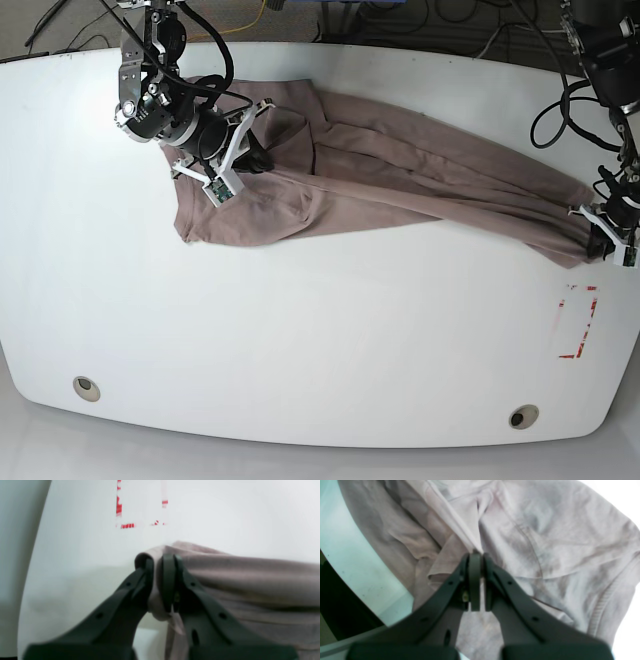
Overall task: Layout the t-shirt on the table in an organized manner, then fold the t-shirt properly
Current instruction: 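Pull both strip ends apart with both grippers to straighten the shirt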
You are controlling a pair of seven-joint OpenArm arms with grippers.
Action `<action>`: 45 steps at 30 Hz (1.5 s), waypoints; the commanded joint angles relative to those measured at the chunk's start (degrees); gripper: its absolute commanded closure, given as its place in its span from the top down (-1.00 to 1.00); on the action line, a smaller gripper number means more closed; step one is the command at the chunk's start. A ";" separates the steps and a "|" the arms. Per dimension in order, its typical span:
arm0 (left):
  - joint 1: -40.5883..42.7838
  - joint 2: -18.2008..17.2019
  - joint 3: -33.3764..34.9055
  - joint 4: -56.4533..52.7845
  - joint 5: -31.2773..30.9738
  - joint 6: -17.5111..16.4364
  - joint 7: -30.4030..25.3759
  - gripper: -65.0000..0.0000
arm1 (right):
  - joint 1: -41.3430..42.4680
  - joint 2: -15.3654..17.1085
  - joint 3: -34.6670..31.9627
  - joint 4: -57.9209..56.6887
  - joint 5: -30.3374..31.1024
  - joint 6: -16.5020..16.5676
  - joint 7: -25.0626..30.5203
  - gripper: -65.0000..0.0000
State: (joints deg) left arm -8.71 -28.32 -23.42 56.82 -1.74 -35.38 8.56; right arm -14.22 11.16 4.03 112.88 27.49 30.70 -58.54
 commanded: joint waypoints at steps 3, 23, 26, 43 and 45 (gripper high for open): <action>-1.00 -1.71 -0.54 0.99 -0.68 0.87 -1.30 -1.00 | -1.03 0.23 0.14 1.01 0.69 0.03 0.83 -1.00; 5.68 -1.88 -0.54 1.07 -0.59 0.52 -0.95 -0.69 | -2.53 0.31 -0.74 0.92 0.60 0.03 0.83 -0.22; 5.85 -2.94 -0.54 1.07 -0.59 0.69 -0.95 -0.12 | -2.62 0.49 -0.74 0.92 0.60 0.03 0.83 0.19; 4.71 -4.08 -3.17 8.46 -1.12 0.43 -1.22 1.00 | -1.47 0.75 -0.56 0.92 0.25 0.03 6.63 0.50; 5.15 -2.23 -4.40 10.83 -1.12 0.43 -1.22 1.00 | -0.68 0.75 -0.56 0.48 0.25 0.03 7.25 0.48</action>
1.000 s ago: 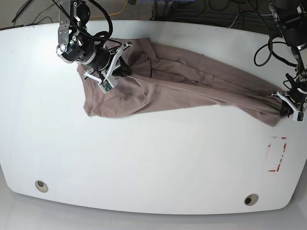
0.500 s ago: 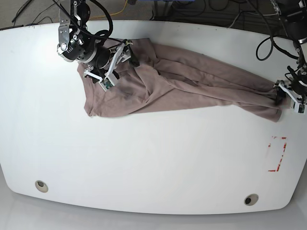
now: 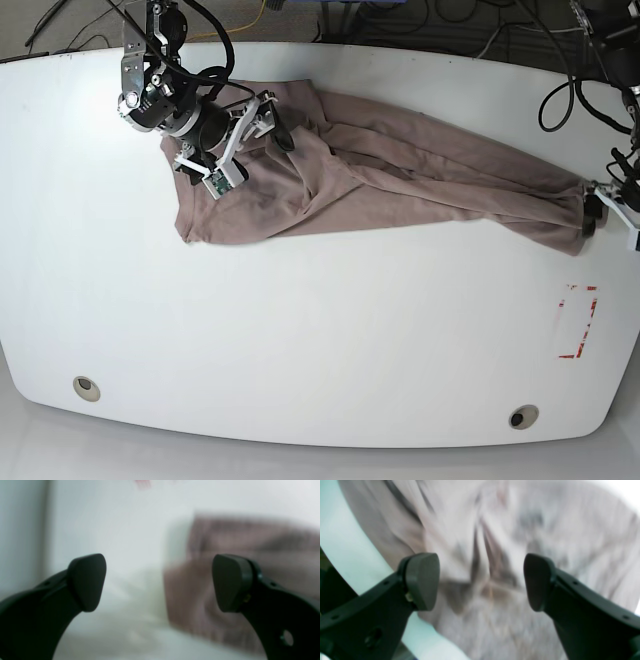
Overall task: Layout the t-shirt on the table in an organized manner, then fold the t-shirt properly
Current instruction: 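Pull both strip ends apart with both grippers to straighten the shirt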
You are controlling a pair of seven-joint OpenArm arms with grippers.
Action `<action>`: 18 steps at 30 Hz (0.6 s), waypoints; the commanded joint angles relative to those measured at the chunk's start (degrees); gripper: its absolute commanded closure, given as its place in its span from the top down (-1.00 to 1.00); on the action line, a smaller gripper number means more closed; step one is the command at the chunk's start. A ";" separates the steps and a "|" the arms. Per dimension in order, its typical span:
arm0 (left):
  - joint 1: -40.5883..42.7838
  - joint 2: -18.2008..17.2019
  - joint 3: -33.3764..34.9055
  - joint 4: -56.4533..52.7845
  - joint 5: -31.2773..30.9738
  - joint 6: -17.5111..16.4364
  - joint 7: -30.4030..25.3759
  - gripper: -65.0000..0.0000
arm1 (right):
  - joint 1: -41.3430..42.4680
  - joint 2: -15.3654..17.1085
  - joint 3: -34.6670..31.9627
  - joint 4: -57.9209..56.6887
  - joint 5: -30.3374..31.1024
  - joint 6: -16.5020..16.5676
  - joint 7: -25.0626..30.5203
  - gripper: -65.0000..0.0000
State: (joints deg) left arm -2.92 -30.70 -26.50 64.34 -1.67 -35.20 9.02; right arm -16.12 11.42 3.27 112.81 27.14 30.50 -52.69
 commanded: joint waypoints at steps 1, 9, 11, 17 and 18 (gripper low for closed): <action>-0.64 1.03 -2.03 4.63 -1.19 0.26 -1.68 1.00 | 1.92 0.40 0.20 0.11 0.60 0.22 1.48 0.47; 1.03 7.80 -4.75 13.69 -1.10 -1.50 -1.41 1.00 | 6.23 -1.35 0.12 -1.03 0.60 0.22 2.97 -0.05; 2.35 8.85 -5.28 15.53 -1.10 -2.56 -1.41 1.00 | 6.76 -2.15 0.20 -1.21 0.60 0.14 3.59 -0.40; 3.49 13.34 -5.54 18.26 -0.83 -2.91 -1.41 1.00 | 8.08 -2.67 -0.23 -5.96 0.69 -2.41 4.29 -1.00; 3.75 13.69 -5.63 18.35 -0.83 -2.91 -1.41 1.00 | 7.99 -3.02 -0.23 -6.84 0.69 -2.50 4.38 -0.95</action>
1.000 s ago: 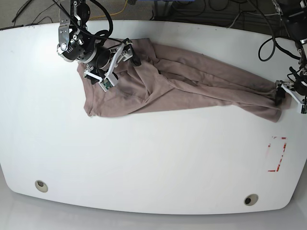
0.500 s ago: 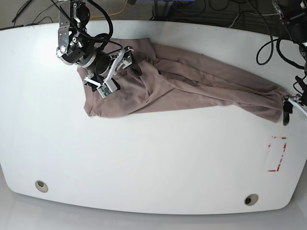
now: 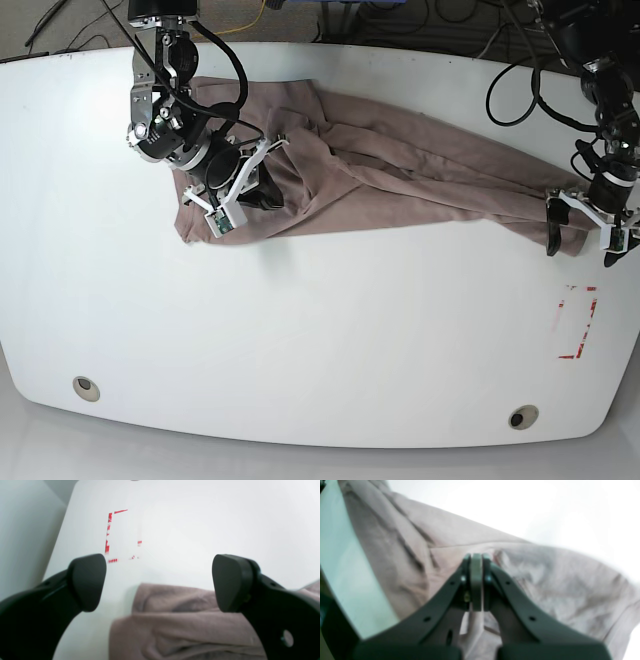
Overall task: Layout the t-shirt on the table in an organized manner, then fold the t-shirt properly
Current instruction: 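Pull both strip ends apart with both grippers to straighten the shirt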
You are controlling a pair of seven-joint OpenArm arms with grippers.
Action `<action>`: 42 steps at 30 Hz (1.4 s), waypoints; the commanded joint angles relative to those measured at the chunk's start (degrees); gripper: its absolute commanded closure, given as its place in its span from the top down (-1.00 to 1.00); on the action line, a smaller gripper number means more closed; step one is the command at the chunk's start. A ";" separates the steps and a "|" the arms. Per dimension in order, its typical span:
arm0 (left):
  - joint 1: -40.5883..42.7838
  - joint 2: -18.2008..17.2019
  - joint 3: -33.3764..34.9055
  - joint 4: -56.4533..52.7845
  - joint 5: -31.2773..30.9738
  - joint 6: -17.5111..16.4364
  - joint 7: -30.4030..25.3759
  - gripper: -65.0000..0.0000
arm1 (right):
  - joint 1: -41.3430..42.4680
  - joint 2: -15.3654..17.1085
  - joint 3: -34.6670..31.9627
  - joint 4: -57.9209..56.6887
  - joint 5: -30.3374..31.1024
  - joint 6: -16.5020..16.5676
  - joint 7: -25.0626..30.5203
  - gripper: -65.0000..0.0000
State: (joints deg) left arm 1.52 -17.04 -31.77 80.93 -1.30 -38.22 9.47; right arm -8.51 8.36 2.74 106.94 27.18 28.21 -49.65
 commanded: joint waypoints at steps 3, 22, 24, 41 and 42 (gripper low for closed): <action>0.11 0.55 -0.27 1.58 -1.21 0.28 -1.96 1.00 | 0.29 -1.46 0.64 -4.12 0.65 -0.21 1.96 -0.95; 1.43 0.82 1.75 -2.11 -1.12 0.46 -1.96 -0.97 | -2.34 0.21 0.64 -16.52 0.65 -0.03 6.18 -1.00; 1.43 0.82 1.75 -2.11 -1.12 0.46 -1.96 -0.97 | -1.46 1.62 0.64 -18.54 0.65 -0.03 7.23 -1.00; 2.66 0.73 1.75 -1.94 -1.03 0.46 -1.96 -0.97 | 9.17 12.17 0.29 -37.09 0.56 4.28 14.26 -1.00; 2.66 0.73 1.75 -1.94 -1.03 0.46 -1.96 -0.97 | 9.70 12.52 0.20 -37.79 0.56 4.28 14.44 -1.00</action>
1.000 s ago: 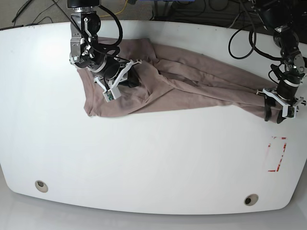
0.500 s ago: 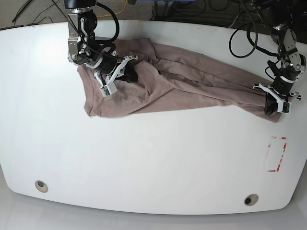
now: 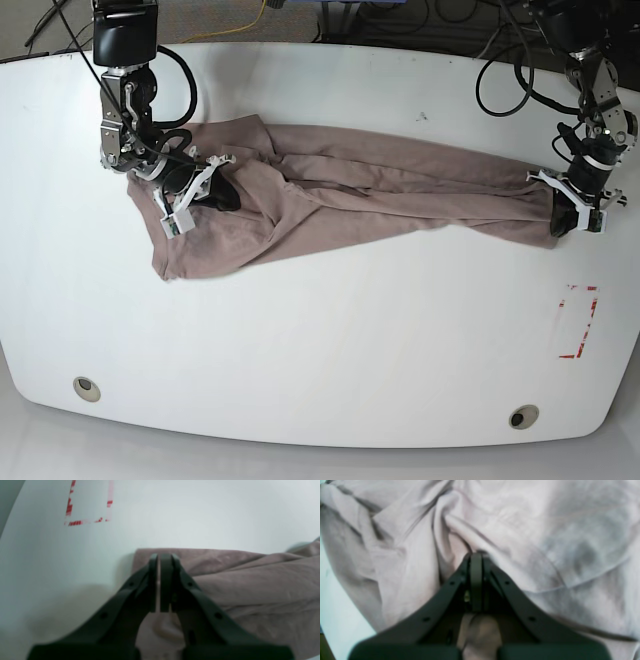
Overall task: Layout the t-shirt on the table in an organized manner, then fold the t-shirt properly
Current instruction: 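Pull both strip ends apart with both grippers to straighten the shirt, then release the strip end and reposition the left gripper over it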
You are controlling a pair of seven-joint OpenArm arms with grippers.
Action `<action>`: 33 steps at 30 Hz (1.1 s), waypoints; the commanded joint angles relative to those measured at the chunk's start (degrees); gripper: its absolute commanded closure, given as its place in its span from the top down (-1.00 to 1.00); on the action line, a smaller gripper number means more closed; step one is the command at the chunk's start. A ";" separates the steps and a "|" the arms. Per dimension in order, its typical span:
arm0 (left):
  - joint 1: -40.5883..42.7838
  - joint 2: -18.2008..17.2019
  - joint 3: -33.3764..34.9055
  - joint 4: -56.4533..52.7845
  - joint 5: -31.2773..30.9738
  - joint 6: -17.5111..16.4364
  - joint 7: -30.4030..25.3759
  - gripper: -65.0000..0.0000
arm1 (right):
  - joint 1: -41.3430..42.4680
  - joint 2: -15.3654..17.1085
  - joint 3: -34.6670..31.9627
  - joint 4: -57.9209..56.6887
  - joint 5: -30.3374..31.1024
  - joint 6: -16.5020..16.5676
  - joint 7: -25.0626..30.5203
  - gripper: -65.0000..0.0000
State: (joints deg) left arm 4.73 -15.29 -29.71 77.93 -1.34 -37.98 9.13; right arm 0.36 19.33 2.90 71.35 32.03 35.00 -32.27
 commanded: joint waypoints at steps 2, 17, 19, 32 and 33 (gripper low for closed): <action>-0.56 -1.02 -0.31 1.06 -0.99 0.22 -1.61 -0.97 | 1.71 2.16 -0.04 -3.35 -4.30 -2.52 -2.76 -1.00; -1.96 -1.02 -0.31 1.23 -0.99 0.31 -1.52 -0.96 | 3.55 2.34 -5.31 -3.62 -4.30 -2.52 -2.76 -1.00; -2.58 -1.02 -0.31 1.15 -0.99 -0.05 -1.35 -0.96 | 3.55 2.07 -5.31 -3.62 -4.30 -2.52 -2.76 -1.00; -4.51 -0.84 -1.71 3.08 -1.43 -0.13 4.28 0.21 | 3.46 0.49 -5.58 -3.88 -4.30 -2.52 -2.67 -1.00; -4.60 -0.76 -2.42 3.26 -1.43 -0.13 4.37 0.41 | 3.46 0.49 -5.58 -3.88 -4.30 -2.52 -2.67 -1.00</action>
State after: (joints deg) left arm 1.34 -15.05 -30.83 79.24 -1.45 -38.24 15.35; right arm 4.40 19.51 -2.15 68.12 31.38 33.21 -29.95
